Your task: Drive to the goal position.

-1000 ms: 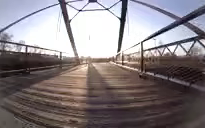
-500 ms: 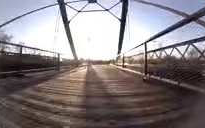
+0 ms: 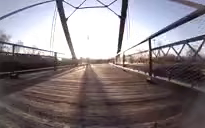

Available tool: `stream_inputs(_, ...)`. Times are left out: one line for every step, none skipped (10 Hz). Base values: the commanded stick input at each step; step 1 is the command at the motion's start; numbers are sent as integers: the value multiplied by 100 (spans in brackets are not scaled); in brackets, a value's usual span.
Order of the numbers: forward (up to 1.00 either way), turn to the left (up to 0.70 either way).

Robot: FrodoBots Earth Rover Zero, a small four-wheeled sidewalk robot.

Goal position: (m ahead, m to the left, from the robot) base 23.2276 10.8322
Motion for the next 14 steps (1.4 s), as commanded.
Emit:
stream_inputs(70,8)
stream_inputs(70,8)
stream_inputs(70,8)
stream_inputs(70,8)
stream_inputs(70,8)
stream_inputs(70,8)
stream_inputs(70,8)
stream_inputs(70,8)
stream_inputs(70,8)
stream_inputs(70,8)
stream_inputs(70,8)
stream_inputs(70,8)
stream_inputs(70,8)
stream_inputs(70,8)
